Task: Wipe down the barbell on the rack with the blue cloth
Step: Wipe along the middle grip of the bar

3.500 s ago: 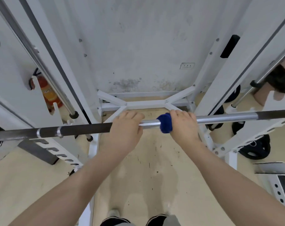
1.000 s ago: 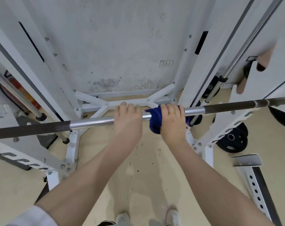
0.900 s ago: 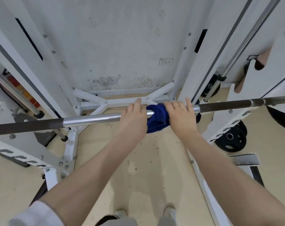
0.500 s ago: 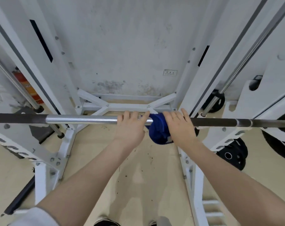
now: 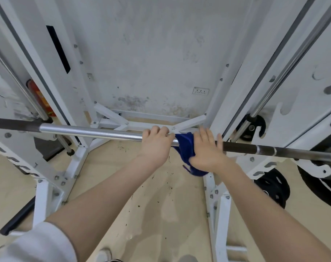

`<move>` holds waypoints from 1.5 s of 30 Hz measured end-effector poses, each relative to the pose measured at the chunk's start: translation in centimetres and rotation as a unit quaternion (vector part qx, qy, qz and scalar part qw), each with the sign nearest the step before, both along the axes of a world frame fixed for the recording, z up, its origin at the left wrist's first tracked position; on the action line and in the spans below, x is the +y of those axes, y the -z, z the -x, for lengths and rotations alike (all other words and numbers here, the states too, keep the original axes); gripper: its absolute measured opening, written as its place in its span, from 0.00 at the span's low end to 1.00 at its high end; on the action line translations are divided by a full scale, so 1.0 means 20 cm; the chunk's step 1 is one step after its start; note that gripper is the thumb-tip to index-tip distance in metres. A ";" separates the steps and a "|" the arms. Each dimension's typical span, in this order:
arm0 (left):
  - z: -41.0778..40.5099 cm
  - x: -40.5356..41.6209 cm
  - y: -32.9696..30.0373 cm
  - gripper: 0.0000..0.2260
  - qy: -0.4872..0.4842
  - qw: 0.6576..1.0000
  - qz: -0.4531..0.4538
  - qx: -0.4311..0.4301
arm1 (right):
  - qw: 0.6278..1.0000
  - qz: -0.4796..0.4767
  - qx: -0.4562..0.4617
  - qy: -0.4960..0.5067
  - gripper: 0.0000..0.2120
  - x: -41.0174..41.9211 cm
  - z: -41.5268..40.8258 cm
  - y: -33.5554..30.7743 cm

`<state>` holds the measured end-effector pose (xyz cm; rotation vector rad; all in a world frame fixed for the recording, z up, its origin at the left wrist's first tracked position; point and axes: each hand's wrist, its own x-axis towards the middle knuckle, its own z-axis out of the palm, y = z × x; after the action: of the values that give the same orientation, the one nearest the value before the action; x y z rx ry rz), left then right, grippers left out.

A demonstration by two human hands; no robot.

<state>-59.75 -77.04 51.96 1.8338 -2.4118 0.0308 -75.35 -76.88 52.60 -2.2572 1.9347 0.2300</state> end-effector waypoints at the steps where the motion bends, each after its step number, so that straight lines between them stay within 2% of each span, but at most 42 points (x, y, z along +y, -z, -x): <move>1: 0.02 0.00 0.00 0.20 0.000 1.000 -0.002 -0.012 | 0.999 0.011 -0.049 -0.012 0.42 0.02 -0.02 0.03; 2: 0.04 0.01 0.00 0.20 -0.004 1.000 -0.001 -0.022 | 0.996 0.048 -0.070 -0.037 0.43 0.04 -0.04 0.08; 4: 0.05 0.02 0.01 0.18 -0.021 0.999 0.006 -0.038 | 0.983 0.160 -0.034 -0.087 0.44 0.06 -0.02 0.18; 5: 0.06 0.03 0.01 0.17 -0.023 0.998 0.029 -0.044 | 0.974 0.204 -0.015 -0.102 0.41 0.03 0.00 0.20; 7: 0.07 0.01 0.01 0.15 -0.027 0.993 0.093 -0.069 | 0.979 0.172 -0.018 -0.108 0.27 -0.08 0.06 0.16; 9: 0.06 -0.01 0.03 0.15 -0.029 0.992 0.099 -0.073 | 0.992 0.073 -0.040 -0.092 0.14 -0.20 0.08 0.08; 11: 0.05 0.00 0.05 0.15 -0.030 0.993 0.105 -0.054 | 0.996 0.023 -0.037 -0.076 0.12 -0.26 0.08 0.03; 12: 0.05 0.00 0.06 0.15 -0.027 0.992 0.113 -0.045 | 0.996 0.042 -0.028 -0.070 0.12 -0.24 0.08 0.06; 14: 0.05 0.00 0.07 0.15 -0.031 0.991 0.123 -0.031 | 0.976 0.201 0.039 -0.072 0.13 -0.14 0.06 0.17; 16: 0.05 0.00 0.06 0.15 -0.040 0.992 0.118 -0.015 | 0.946 0.306 0.093 -0.060 0.15 -0.08 0.04 0.21; 17: 0.05 0.00 0.07 0.14 -0.044 0.992 0.114 -0.010 | 0.954 0.279 0.089 -0.058 0.15 -0.10 0.05 0.19; 19: 0.05 -0.01 0.08 0.13 -0.044 0.994 0.102 -0.002 | 0.982 0.157 0.034 -0.095 0.12 -0.17 0.08 0.14; 21: 0.05 -0.02 0.08 0.14 -0.047 0.994 0.098 -0.006 | 0.993 0.029 -0.021 -0.115 0.08 -0.27 0.11 0.07; 23: 0.05 -0.02 0.08 0.15 -0.056 0.994 0.090 -0.011 | 0.991 -0.076 -0.047 -0.103 0.08 -0.32 0.11 0.01; 25: 0.05 -0.01 0.08 0.14 -0.056 0.995 0.083 -0.011 | 0.991 -0.085 -0.054 -0.083 0.08 -0.29 0.09 0.02; 26: 0.05 -0.01 0.07 0.13 -0.053 0.996 0.077 -0.005 | 0.996 -0.020 -0.044 -0.080 0.09 -0.25 0.09 0.04; 28: 0.04 -0.01 0.07 0.12 -0.048 0.996 0.075 0.016 | 0.975 0.198 0.003 -0.102 0.15 -0.16 0.10 0.15; 29: 0.04 -0.01 0.07 0.13 -0.044 0.996 0.070 0.022 | 0.957 0.269 0.028 -0.104 0.17 -0.12 0.10 0.19; 30: 0.04 -0.01 0.07 0.14 -0.043 0.996 0.069 0.024 | 0.951 0.289 0.037 -0.105 0.18 -0.12 0.10 0.20; 33: 0.04 -0.02 0.06 0.12 -0.045 0.997 0.054 0.031 | 0.984 0.135 -0.003 -0.115 0.21 -0.22 0.13 0.13; 35: 0.03 -0.03 0.06 0.10 -0.041 0.996 0.064 0.047 | 0.990 0.059 -0.028 -0.126 0.25 -0.26 0.16 0.08; 38: 0.02 -0.04 0.07 0.10 -0.029 0.996 0.045 0.067 | 0.979 0.126 -0.015 -0.160 0.27 -0.23 0.22 0.10; 40: 0.01 -0.05 0.06 0.10 -0.020 0.996 0.025 0.080 | 0.973 0.176 -0.028 -0.145 0.24 -0.19 0.30 0.11; 42: 0.00 -0.07 0.04 0.10 -0.011 0.996 0.015 0.084 | 0.974 0.201 -0.037 -0.098 0.20 -0.14 0.43 0.12; 45: -0.01 -0.07 0.02 0.11 0.003 0.997 -0.011 0.080 | 0.963 0.263 -0.050 0.028 0.23 -0.05 0.51 0.11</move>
<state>-59.52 -78.51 51.55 1.7652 -2.3177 -0.1374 -85.62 -77.95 50.35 -2.4400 2.1985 -0.4519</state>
